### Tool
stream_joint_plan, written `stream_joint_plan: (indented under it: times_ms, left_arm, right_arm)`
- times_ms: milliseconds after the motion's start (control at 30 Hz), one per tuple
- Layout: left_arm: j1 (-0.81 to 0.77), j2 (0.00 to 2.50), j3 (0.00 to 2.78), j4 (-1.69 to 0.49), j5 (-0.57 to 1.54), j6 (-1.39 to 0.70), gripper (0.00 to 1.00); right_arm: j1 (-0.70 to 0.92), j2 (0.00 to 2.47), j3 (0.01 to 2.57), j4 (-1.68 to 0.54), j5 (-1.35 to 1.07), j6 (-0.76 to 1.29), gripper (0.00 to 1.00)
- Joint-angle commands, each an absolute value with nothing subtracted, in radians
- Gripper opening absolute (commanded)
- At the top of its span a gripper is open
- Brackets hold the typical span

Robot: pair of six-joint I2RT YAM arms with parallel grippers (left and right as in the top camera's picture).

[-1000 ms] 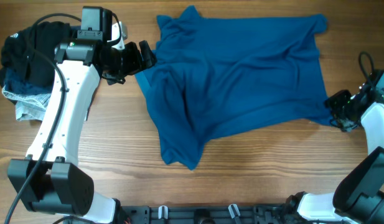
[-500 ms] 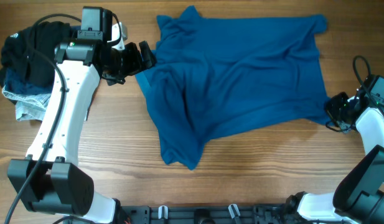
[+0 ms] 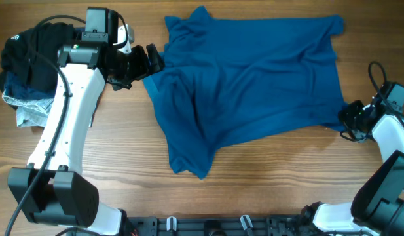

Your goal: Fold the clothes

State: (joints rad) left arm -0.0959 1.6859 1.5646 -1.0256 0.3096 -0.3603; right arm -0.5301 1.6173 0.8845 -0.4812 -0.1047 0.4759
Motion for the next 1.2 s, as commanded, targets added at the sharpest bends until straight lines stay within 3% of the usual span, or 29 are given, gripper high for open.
stream_joint_plan:
  times_ms: [0, 400, 567, 633, 700, 733, 800, 933, 1167]
  left_arm:
    - [-0.093, 1.689, 1.576, -1.026, 0.316, -0.344, 1.00]
    - [-0.093, 1.689, 1.576, -1.052, 0.314, -0.344, 1.00]
    - [-0.093, 1.689, 1.576, -1.074, 0.314, -0.344, 1.00]
    - [-0.093, 1.689, 1.576, -1.089, 0.314, -0.344, 1.00]
    - [-0.093, 1.689, 1.576, -1.118, 0.314, -0.344, 1.00]
    - [-0.095, 1.689, 1.575, -1.156, 0.314, -0.344, 1.00]
    - [-0.104, 1.689, 1.573, -1.228, 0.314, -0.344, 0.99]
    - [-0.151, 1.689, 1.546, -1.345, 0.315, -0.345, 0.89]
    - [-0.335, 1.689, 1.389, -1.377, 0.315, -0.487, 0.80]
  right_arm:
    - [-0.530, 1.634, 0.878, -0.480, -0.114, 0.489, 0.06]
    - [-0.640, 1.488, 0.926, -0.797, -0.126, 0.527, 0.04]
    - [-0.731, 1.446, 0.925, -0.918, -0.044, 0.531, 0.09]
    - [-0.741, 1.448, 0.924, -0.912, -0.022, 0.531, 0.19]
    - [-0.740, 1.448, 0.924, -0.892, -0.023, 0.530, 0.47]
    - [-0.739, 1.448, 0.924, -0.883, -0.027, 0.530, 0.71]
    - [-0.739, 1.448, 0.924, -0.878, -0.026, 0.530, 0.86]
    - [-0.739, 1.448, 0.924, -0.865, -0.058, 0.522, 0.92]
    - [-0.739, 1.448, 0.924, -0.834, -0.135, 0.466, 0.94]
